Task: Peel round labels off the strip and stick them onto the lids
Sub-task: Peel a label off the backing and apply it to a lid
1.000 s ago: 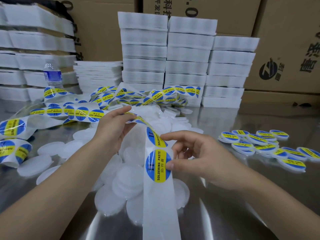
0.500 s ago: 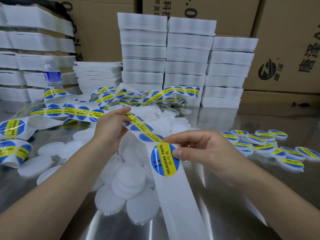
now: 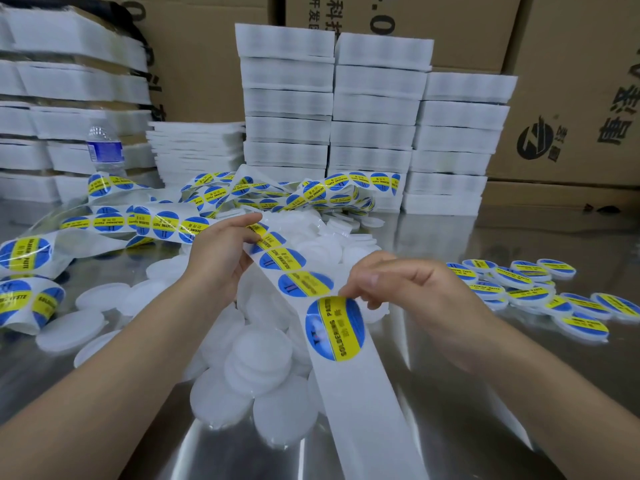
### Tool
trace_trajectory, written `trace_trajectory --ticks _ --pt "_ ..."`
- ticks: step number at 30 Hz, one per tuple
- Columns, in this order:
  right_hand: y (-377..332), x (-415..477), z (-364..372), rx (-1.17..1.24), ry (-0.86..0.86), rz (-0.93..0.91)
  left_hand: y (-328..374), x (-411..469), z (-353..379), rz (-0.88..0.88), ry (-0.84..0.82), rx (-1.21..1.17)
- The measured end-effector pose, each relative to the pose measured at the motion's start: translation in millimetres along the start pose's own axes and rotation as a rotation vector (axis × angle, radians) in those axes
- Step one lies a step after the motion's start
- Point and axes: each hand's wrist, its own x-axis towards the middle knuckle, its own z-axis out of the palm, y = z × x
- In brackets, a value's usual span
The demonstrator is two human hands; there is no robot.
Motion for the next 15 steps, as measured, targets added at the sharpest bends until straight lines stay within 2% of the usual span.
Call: trace_trajectory --ticks 3,10,15 --pt "2.3 1.0 -4.7 -0.013 0.021 0.017 0.7 -0.6 0.6 0.012 0.006 0.038" --pt "-0.6 -1.7 -13.4 0.116 -0.151 0.042 0.7 0.9 -0.9 0.02 0.045 0.038" --pt "-2.3 -1.2 -19.2 0.35 -0.187 0.049 1.4 0.4 0.0 0.053 0.052 0.07"
